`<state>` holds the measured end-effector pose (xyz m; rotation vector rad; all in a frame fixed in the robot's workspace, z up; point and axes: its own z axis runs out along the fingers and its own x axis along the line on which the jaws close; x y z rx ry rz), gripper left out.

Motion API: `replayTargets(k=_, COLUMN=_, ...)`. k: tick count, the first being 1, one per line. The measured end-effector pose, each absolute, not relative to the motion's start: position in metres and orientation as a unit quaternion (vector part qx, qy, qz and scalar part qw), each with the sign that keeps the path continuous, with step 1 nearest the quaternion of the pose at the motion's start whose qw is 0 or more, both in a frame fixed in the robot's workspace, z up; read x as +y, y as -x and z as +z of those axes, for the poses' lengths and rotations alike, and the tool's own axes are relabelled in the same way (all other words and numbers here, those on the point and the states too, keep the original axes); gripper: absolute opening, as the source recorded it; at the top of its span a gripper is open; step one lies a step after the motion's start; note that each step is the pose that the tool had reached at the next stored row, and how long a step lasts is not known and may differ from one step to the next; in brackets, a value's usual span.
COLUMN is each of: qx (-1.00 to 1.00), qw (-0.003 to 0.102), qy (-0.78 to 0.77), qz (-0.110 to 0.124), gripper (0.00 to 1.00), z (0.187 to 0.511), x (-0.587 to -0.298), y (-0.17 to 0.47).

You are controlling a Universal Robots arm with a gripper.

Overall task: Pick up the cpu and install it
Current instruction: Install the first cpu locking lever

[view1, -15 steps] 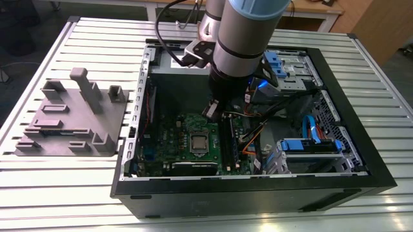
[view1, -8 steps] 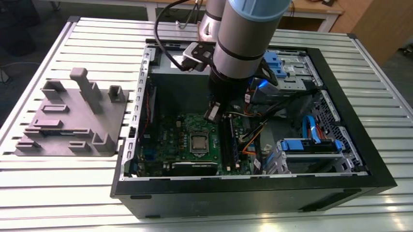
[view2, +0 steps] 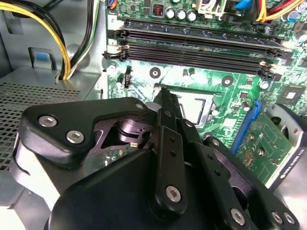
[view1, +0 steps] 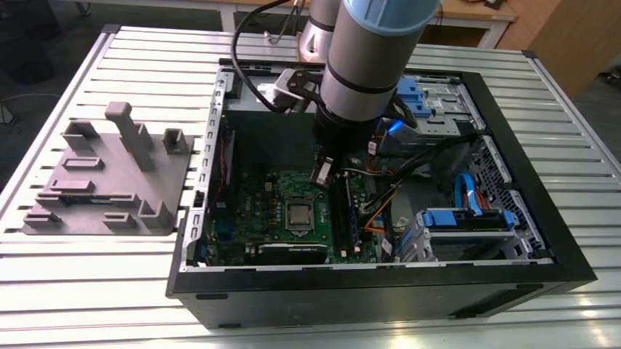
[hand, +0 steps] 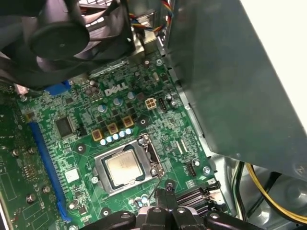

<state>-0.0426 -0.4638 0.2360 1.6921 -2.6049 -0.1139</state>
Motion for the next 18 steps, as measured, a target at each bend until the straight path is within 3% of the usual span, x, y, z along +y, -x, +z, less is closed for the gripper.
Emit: replayTargets(k=18, qx=-0.837, qw=0.017, qy=-0.546, qz=-0.037, gripper=0.1, z=0.236, x=-0.4674, y=0.0427)
